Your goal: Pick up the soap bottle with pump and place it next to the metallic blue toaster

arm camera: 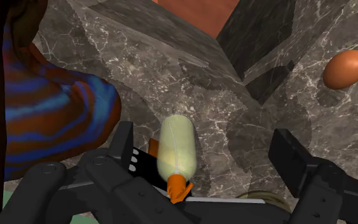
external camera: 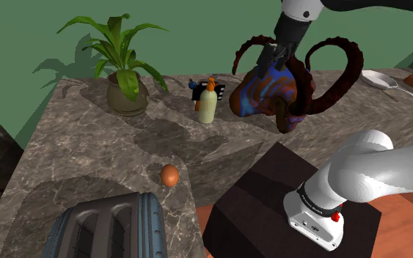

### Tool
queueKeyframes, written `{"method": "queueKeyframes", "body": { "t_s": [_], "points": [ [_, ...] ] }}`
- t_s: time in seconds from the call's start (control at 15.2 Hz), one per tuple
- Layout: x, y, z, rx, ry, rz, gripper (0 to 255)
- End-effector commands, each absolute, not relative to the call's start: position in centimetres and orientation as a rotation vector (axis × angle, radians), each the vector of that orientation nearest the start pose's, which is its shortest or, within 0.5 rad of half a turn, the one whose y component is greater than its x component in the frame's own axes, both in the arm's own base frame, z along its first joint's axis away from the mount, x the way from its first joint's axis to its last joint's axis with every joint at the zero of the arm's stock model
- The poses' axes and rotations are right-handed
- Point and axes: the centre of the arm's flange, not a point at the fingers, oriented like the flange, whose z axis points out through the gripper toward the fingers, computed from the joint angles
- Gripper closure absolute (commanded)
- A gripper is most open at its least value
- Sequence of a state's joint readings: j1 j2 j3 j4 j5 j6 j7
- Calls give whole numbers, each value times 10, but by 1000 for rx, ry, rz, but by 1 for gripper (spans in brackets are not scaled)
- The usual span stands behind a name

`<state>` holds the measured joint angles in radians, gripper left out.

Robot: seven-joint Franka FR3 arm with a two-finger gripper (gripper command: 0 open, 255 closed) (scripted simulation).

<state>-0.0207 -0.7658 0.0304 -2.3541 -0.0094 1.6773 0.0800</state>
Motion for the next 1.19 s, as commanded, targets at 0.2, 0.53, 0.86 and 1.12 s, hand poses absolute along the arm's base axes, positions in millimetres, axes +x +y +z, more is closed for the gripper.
{"method": "queueKeyframes", "body": {
  "t_s": [0.2, 0.53, 0.86, 1.12],
  "points": [
    [359, 1, 575, -3160, 124, -128, 0],
    [417, -4, 542, -3155, 127, -105, 0],
    [476, -10, 508, -3149, 130, -81, 0],
    [522, -15, 480, -3145, 132, -63, 0]
  ]
}}
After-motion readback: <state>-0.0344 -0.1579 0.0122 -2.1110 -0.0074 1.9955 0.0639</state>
